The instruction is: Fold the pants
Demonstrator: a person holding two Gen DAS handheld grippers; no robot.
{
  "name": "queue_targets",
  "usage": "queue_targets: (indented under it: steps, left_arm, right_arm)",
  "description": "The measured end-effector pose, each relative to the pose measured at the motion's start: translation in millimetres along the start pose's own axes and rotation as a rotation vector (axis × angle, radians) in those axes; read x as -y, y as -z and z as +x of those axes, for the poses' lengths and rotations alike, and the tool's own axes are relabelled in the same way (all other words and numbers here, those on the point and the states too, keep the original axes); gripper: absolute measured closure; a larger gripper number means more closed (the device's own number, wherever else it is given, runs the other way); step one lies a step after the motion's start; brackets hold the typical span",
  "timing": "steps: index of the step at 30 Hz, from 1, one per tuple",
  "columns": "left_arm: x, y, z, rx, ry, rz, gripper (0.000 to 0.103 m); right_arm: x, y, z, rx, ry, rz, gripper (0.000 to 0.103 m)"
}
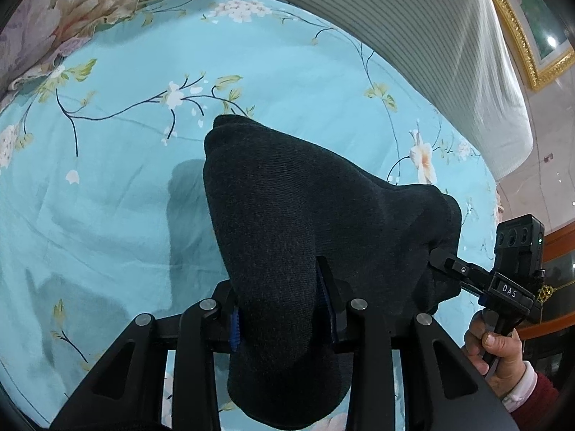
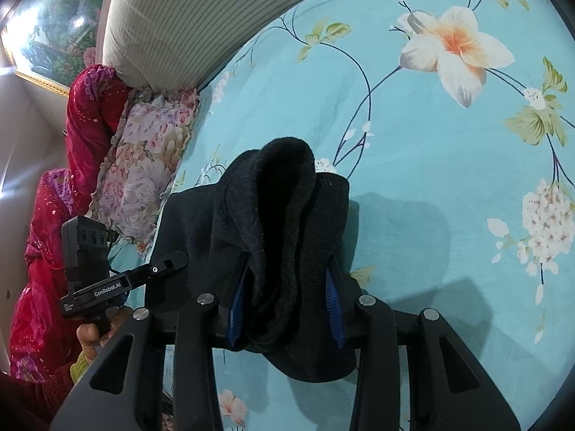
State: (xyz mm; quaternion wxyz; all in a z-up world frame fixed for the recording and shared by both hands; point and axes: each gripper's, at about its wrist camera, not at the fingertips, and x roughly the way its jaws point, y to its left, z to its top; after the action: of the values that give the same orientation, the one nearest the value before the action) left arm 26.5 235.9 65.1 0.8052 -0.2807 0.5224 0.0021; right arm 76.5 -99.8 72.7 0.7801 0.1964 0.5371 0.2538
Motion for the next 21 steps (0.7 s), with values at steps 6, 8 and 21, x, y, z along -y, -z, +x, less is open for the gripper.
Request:
queue_targets:
  steps: [6,8,21]
  left_arm:
    - [-7,4,5,0.001,-0.005,-0.007,0.055]
    - [-9,5,5,0.004,-0.009,-0.004,0.051]
    - [-12,11,-6,0.008,-0.064,0.009,0.035]
  right_arm:
    - [6,-1,0,-0.018,0.01,0.015,0.053]
    - [7,-1,1,-0.021,0.015,0.005,0.05]
    - [11,9,-19,0.002,0.095,-0.043,0.034]
